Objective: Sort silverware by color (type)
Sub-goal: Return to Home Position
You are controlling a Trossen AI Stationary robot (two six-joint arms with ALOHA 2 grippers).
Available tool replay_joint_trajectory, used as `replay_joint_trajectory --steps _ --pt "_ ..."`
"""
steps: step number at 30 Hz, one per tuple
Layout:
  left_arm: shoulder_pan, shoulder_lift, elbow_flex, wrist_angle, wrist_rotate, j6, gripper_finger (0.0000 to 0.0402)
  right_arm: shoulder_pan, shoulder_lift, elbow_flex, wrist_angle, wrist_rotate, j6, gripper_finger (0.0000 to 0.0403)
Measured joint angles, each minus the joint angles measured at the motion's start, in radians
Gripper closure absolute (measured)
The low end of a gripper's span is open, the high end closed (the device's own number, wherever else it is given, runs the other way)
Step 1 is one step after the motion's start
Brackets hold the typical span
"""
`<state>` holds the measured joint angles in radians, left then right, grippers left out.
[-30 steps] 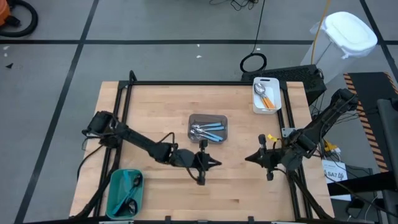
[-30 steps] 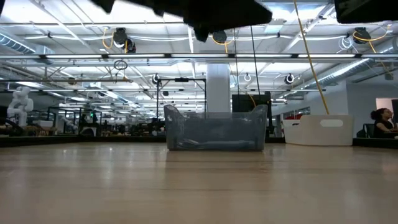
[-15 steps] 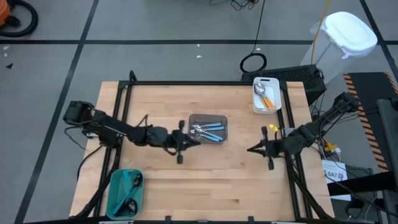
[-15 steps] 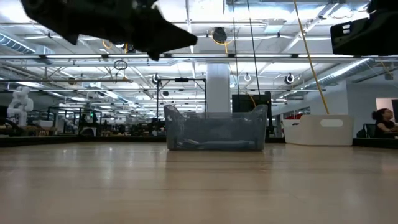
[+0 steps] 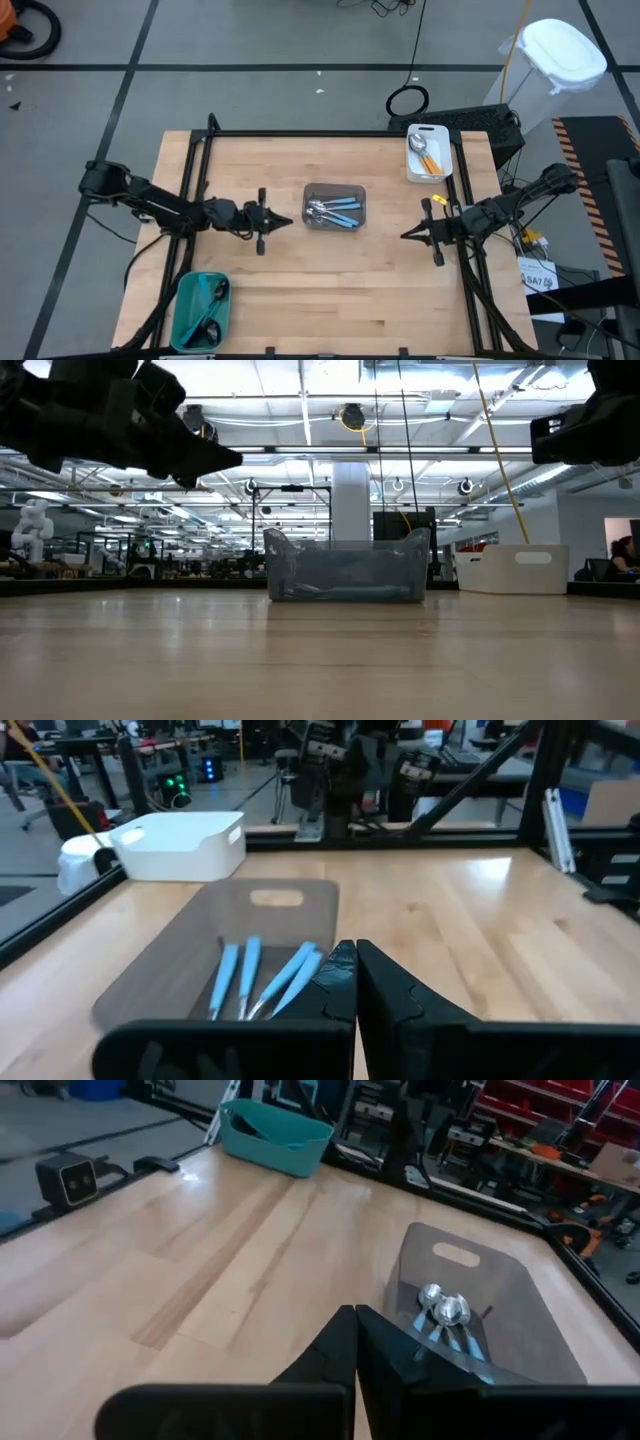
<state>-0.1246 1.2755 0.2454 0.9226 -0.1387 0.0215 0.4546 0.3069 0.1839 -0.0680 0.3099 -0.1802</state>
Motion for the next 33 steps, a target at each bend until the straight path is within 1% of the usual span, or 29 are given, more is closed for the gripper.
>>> replay_joint_trajectory --steps 6,11,15,20,22,25,30,33 --pt "0.023 -0.003 -0.068 0.043 0.0 0.016 0.0401 -0.037 -0.015 -0.069 0.102 -0.079 0.002 0.0403" --pt "0.04 -0.003 -0.124 0.108 0.0 0.002 0.0401 -0.076 -0.016 -0.103 0.173 -0.08 -0.009 0.0403" --pt "0.055 -0.003 -0.167 0.151 0.0 -0.002 0.0401 -0.103 -0.016 -0.13 0.189 -0.087 -0.015 0.0403" --pt "0.07 -0.002 -0.236 0.252 0.006 -0.019 0.0401 -0.149 -0.017 -0.138 0.2 -0.135 -0.01 0.0403" --pt "0.074 -0.006 -0.238 0.253 0.012 -0.025 0.0401 -0.165 -0.016 -0.138 0.198 -0.158 -0.008 0.0403" --pt "0.074 -0.014 -0.238 0.253 0.038 -0.017 0.0401 -0.187 -0.016 -0.139 0.193 -0.185 -0.008 0.0403" --pt "0.081 -0.037 -0.238 0.252 0.102 0.016 0.0401 -0.212 -0.016 -0.14 0.164 -0.185 0.0 0.0403" --pt "0.108 -0.08 -0.238 0.222 0.147 0.026 0.0401 -0.224 -0.016 -0.14 0.157 -0.185 0.008 0.0403"
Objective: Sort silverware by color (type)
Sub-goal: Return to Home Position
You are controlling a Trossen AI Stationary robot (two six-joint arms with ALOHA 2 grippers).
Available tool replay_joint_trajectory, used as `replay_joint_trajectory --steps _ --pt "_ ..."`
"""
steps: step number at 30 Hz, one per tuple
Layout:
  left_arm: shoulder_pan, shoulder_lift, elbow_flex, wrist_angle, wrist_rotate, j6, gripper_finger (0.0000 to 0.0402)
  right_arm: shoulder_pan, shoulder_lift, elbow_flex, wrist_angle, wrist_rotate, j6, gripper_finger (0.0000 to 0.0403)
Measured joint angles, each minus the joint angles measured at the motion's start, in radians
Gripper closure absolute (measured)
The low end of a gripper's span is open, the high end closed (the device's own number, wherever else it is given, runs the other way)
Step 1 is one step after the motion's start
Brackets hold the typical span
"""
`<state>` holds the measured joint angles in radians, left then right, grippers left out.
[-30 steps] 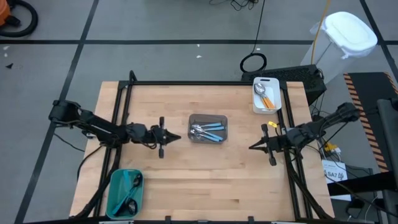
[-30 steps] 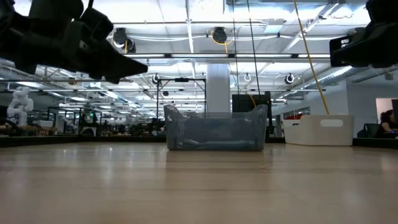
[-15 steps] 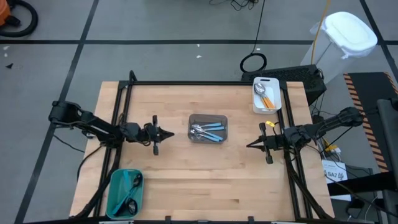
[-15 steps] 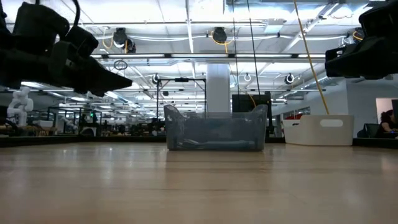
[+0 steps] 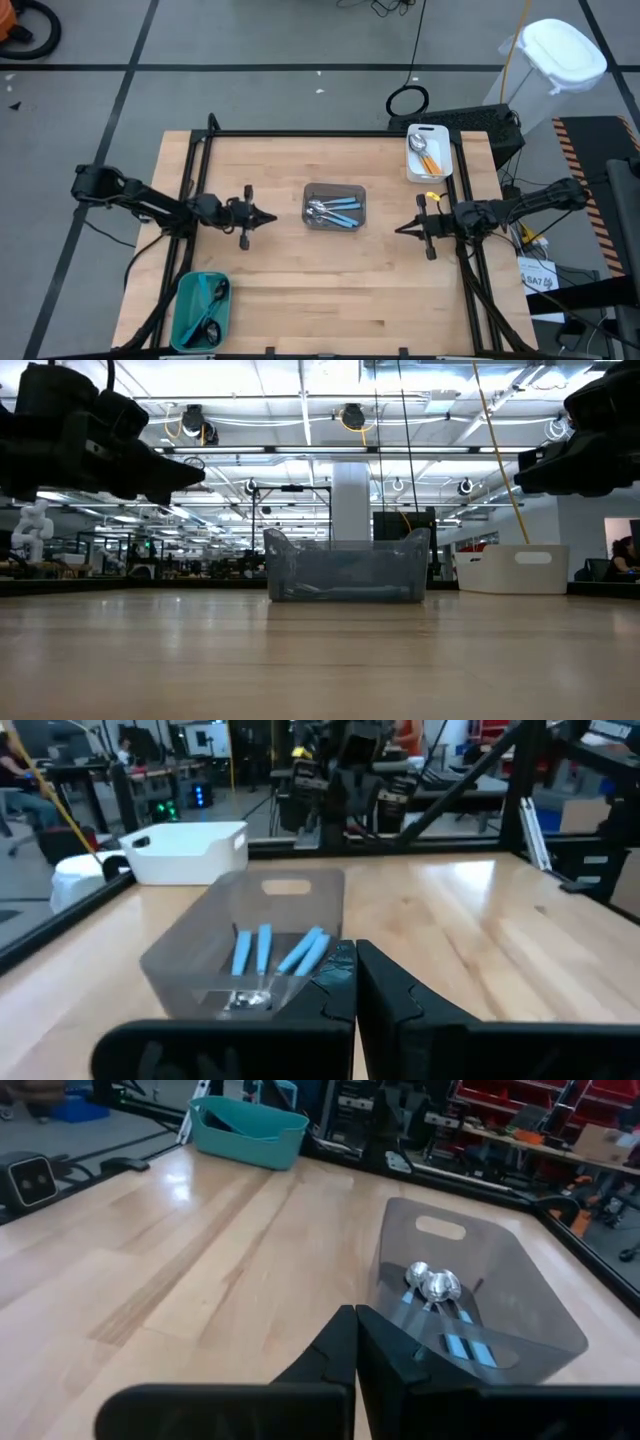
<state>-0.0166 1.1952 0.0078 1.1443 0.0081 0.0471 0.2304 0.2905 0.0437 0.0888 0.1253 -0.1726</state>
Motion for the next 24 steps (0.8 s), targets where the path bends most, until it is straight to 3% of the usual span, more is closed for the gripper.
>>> replay_joint_trajectory --steps 7,24 --pt "0.058 -0.166 0.0 -0.198 0.026 -0.013 0.0401 -0.018 0.0 -0.001 -0.004 0.0 0.0 0.0403" --pt "-0.001 -0.606 0.0 -0.704 0.012 -0.018 0.0401 -0.049 0.0 -0.002 -0.003 0.003 -0.011 0.0403"
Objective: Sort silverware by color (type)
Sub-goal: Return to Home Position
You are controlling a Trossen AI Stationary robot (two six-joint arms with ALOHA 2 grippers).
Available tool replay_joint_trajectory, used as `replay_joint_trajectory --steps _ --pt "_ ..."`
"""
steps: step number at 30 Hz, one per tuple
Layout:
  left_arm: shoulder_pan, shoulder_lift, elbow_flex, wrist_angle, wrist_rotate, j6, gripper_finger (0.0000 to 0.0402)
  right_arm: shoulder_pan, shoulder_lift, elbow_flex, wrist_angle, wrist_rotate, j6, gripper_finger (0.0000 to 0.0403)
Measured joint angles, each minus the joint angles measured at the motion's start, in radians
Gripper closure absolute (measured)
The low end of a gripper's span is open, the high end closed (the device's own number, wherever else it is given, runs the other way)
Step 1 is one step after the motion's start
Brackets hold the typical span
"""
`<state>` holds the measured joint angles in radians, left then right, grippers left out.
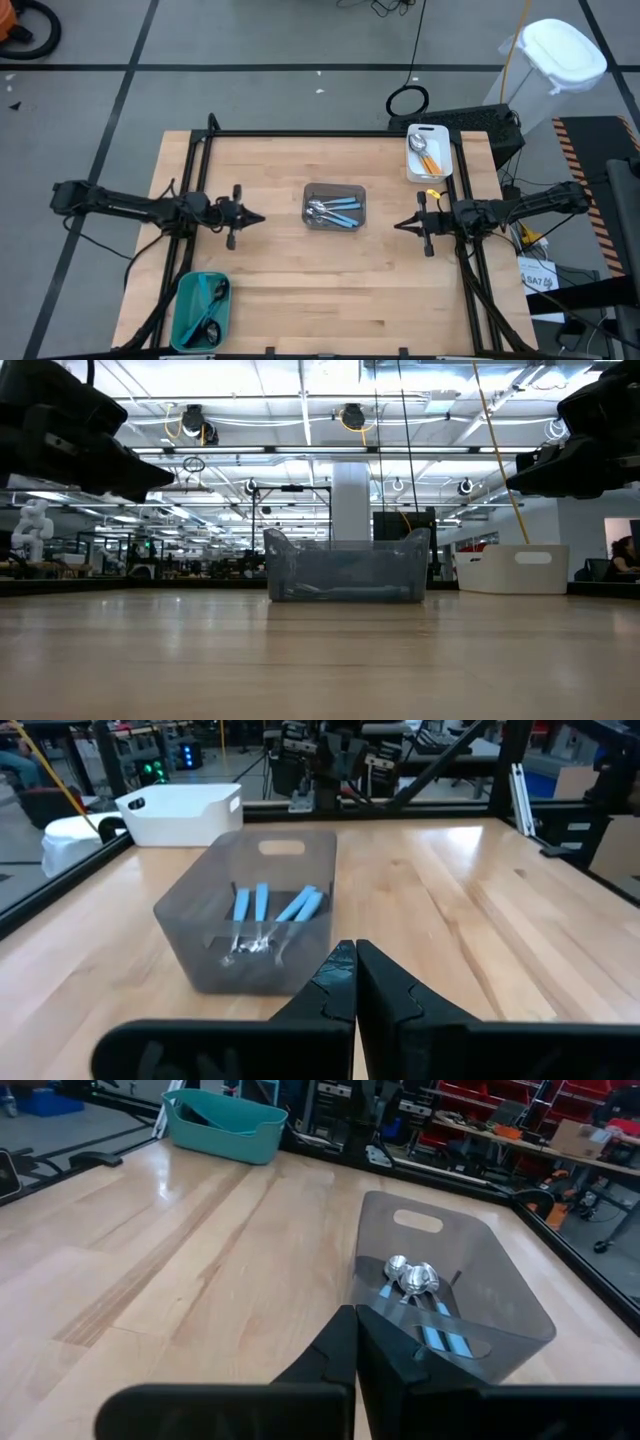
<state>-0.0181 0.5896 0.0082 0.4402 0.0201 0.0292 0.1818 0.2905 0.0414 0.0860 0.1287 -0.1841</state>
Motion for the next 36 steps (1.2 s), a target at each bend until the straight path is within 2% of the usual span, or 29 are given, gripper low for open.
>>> replay_joint_trajectory --steps 17,26,28,36 --pt "0.0 -0.381 0.002 -0.43 -0.018 -0.011 0.0401 0.0 0.0 0.0 0.0 0.0 0.018 0.0403" --pt "0.006 -0.393 0.004 -0.436 -0.034 0.015 0.0401 0.0 -0.007 0.0 0.0 0.033 0.028 0.0403" --pt "0.009 -0.393 0.005 -0.438 -0.034 0.004 0.0401 0.0 -0.025 0.0 -0.007 0.059 0.033 0.0403" --pt "0.01 -0.369 0.005 -0.44 -0.035 -0.001 0.0401 0.0 -0.141 0.0 -0.056 0.048 0.027 0.0403"
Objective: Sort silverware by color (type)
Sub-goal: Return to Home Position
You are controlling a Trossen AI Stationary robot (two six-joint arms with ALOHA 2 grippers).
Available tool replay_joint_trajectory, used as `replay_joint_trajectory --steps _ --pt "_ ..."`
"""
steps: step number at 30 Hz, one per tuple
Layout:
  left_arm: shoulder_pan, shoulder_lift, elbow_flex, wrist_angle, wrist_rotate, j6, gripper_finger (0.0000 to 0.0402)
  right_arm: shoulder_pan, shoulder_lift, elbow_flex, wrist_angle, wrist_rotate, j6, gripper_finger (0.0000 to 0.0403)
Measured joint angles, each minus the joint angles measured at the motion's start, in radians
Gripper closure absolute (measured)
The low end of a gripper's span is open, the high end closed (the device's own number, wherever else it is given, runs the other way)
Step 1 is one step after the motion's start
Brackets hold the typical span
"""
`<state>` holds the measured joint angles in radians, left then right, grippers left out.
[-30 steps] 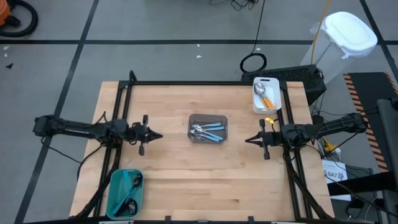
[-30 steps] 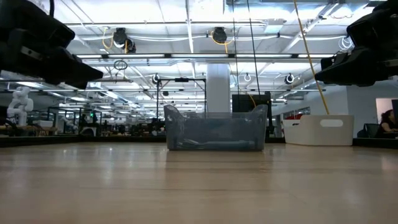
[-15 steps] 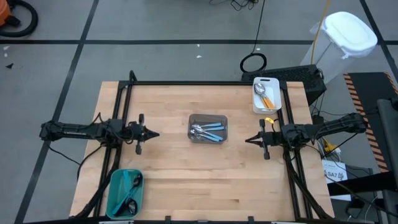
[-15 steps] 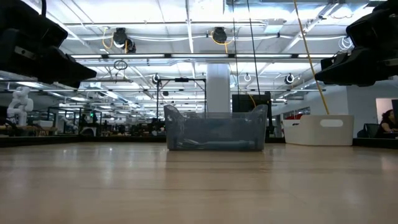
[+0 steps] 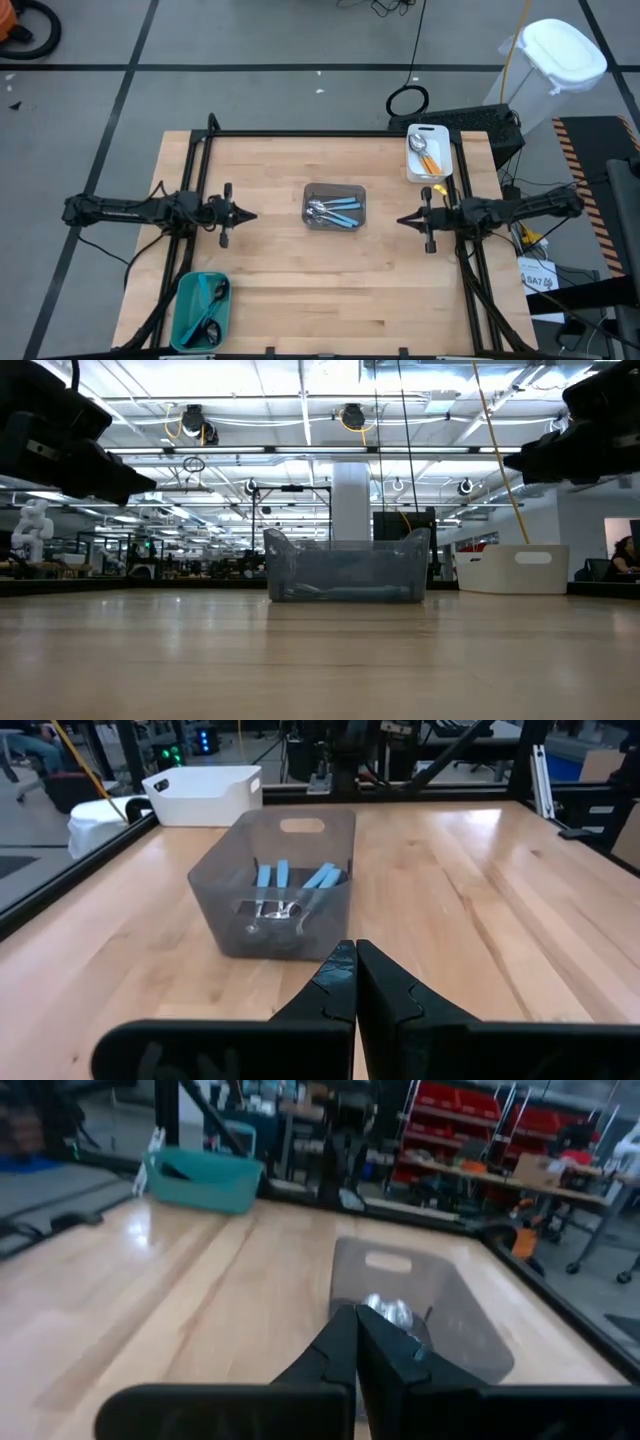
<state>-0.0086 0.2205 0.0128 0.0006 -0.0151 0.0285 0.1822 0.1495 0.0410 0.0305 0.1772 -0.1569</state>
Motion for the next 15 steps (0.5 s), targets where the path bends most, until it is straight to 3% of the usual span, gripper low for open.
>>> replay_joint_trajectory --steps 8,15 --pt "0.0 0.009 0.0 -0.001 0.0 -0.013 0.0401 0.0 -0.117 0.0 -0.046 -0.054 -0.02 0.0403" --pt "0.0 0.009 0.0 -0.002 0.0 -0.012 0.0401 0.0 -0.141 0.0 -0.052 -0.055 -0.063 0.0403"
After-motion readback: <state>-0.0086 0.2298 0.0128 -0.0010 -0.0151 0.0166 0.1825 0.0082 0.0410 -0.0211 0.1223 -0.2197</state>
